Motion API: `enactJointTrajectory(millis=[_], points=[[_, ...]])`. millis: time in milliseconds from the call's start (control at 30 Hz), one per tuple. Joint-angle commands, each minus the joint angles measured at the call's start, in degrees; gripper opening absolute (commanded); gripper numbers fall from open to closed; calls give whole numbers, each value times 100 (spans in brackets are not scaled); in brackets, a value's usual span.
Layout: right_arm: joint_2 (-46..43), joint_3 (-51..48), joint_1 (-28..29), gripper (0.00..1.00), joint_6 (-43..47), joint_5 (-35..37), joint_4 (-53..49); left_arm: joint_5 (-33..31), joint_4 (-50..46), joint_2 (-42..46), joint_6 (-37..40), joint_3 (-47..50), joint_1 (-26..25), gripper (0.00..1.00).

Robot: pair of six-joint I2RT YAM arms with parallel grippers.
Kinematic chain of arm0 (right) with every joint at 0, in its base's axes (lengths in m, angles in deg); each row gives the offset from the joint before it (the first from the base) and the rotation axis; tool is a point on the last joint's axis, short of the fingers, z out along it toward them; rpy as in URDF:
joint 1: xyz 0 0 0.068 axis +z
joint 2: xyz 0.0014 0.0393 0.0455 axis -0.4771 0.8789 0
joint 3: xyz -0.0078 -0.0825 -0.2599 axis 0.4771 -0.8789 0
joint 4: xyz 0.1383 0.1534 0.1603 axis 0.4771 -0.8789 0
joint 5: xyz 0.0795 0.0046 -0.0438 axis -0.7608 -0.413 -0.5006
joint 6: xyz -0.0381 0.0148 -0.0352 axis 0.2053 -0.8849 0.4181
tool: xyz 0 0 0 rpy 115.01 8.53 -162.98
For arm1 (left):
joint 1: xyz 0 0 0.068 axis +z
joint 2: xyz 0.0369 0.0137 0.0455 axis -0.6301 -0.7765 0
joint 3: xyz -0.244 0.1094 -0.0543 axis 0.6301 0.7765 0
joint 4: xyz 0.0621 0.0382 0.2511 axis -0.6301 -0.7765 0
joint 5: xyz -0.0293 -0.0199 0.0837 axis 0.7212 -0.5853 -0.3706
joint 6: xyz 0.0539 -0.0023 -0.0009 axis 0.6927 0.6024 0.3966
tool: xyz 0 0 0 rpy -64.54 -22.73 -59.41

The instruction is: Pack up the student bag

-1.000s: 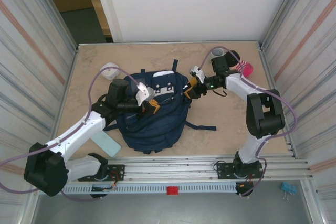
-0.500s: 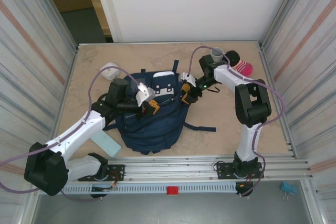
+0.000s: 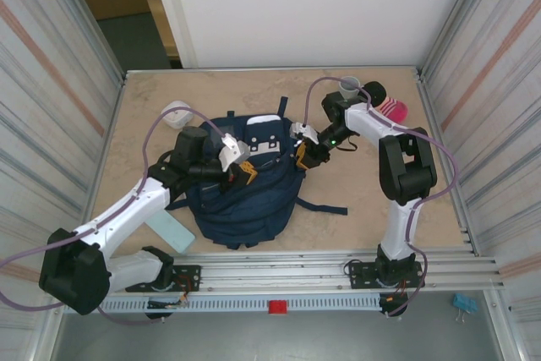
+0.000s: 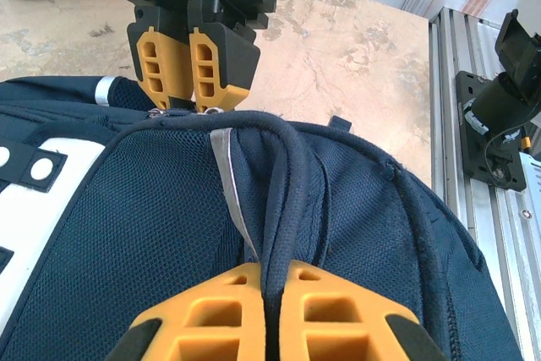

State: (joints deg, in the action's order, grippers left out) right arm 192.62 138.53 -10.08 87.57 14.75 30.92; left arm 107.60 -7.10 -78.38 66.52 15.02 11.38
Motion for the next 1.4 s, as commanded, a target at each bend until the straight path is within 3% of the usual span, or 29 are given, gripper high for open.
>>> enactJointTrajectory(millis=[0, 133, 267, 467, 667, 1067, 1367], points=[[55, 233, 48, 35, -55, -230, -208, 127, 441, 47, -15, -264, 70, 0], [274, 407, 47, 39, -228, -253, -187, 151, 486, 52, -47, -238, 70, 0], [424, 652, 44, 37, -223, -345, -410, 160, 509, 62, -64, -237, 70, 0], [209, 591, 68, 22, -378, -382, -602, -106, 503, 54, -95, -211, 70, 0], [-488, -112, 86, 0, -956, -341, 448, -295, 545, 3, -139, -179, 70, 0], [-1196, -516, 118, 0, -1399, -106, 566, -1097, 467, 48, -131, -101, 73, 0], [-1323, -960, 194, 0, -1669, -477, 901, -593, 768, 69, -204, -19, 71, 0]])
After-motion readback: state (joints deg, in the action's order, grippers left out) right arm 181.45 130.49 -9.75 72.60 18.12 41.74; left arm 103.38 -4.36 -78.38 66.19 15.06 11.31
